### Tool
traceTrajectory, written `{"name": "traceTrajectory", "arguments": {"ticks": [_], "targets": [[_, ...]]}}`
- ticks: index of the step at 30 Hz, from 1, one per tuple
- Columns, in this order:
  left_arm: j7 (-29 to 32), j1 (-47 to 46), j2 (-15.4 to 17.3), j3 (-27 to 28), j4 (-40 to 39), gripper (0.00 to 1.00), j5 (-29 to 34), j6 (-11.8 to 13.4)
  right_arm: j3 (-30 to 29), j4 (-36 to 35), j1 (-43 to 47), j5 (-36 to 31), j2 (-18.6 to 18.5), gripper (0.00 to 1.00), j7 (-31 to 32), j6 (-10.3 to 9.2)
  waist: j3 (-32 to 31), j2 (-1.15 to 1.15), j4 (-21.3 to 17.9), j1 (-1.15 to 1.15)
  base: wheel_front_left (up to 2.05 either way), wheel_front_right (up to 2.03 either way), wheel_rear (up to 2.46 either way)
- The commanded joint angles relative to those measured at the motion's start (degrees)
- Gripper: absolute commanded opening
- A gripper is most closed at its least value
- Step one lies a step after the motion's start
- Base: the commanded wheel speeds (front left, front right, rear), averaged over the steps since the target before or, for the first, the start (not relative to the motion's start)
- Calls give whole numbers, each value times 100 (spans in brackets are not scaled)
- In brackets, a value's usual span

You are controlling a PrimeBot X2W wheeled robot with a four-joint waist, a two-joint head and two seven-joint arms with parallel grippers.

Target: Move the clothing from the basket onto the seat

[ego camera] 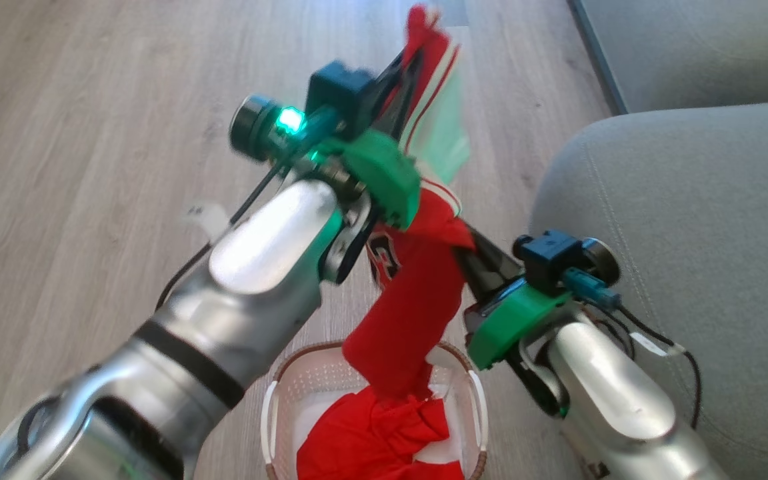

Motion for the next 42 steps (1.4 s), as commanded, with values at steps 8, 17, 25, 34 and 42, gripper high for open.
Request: {"name": "traceTrajectory", "arguments": {"ticks": [8,17,25,34,42], "targets": [[-70,719,329,754,-414,100,274,-295,-877,-592,-164,-581,80,0,-37,-2,40,0,-351,0,0,0,0],[-70,1620,353,966,-771,100,663,-553,-1571,-837,-196,-1199,71,0,-37,-2,63,0,-676,0,0,0,0],[-71,2330,252,1097,-1058,100,1018,-783,-2070,-1099,-177,-1402,-248,0,-37,-2,156,0,-1118,0,0,0,0],[-71,2847,99,1112,-1126,100,1326,-934,-2138,-1272,-339,-1330,-626,0,-37,-2,321,0,-1644,0,0,0,0],[-71,2908,55,1006,-1116,100,1516,-1006,-2124,-1487,-402,-1169,-860,0,82,-2,497,0,-1961,0,0,0,0]]}}
